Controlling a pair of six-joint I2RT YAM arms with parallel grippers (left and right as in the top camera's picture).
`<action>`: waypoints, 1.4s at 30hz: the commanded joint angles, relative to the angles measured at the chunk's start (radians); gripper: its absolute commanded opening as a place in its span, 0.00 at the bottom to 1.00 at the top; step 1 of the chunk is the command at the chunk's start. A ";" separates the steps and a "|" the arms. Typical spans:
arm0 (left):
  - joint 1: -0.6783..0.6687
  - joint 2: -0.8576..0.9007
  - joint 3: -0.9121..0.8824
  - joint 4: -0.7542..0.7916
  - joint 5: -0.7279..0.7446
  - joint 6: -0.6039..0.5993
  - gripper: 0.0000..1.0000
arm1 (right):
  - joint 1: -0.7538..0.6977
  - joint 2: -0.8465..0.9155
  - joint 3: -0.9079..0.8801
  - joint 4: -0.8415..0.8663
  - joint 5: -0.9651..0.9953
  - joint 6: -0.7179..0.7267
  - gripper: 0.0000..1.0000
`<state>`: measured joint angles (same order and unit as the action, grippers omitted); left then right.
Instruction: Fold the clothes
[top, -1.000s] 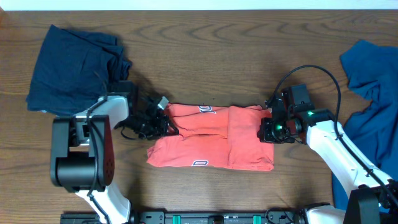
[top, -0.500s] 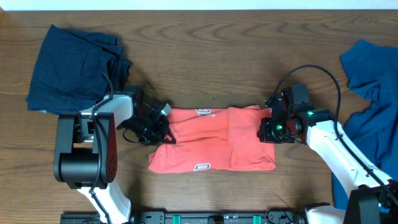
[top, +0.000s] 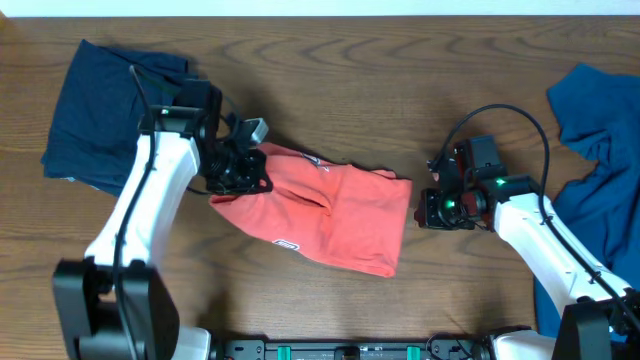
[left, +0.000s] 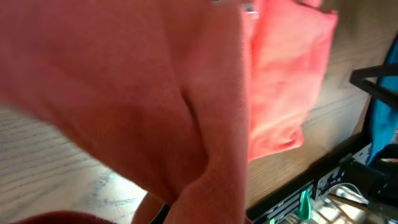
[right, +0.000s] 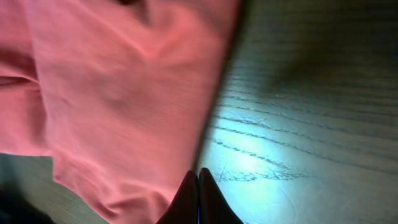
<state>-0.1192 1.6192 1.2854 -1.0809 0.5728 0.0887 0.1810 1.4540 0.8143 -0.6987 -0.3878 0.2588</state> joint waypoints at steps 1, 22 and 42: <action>-0.064 -0.031 0.013 0.000 -0.025 -0.077 0.06 | -0.032 0.003 0.002 0.000 0.012 0.010 0.01; -0.554 0.126 -0.008 0.295 -0.301 -0.473 0.07 | -0.079 0.003 0.002 -0.016 0.014 0.018 0.01; -0.686 0.175 0.015 0.413 -0.294 -0.591 0.75 | -0.079 0.003 0.002 -0.016 0.018 0.017 0.12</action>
<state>-0.8215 1.8122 1.2835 -0.6525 0.2848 -0.4973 0.1078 1.4540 0.8143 -0.7139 -0.3695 0.2749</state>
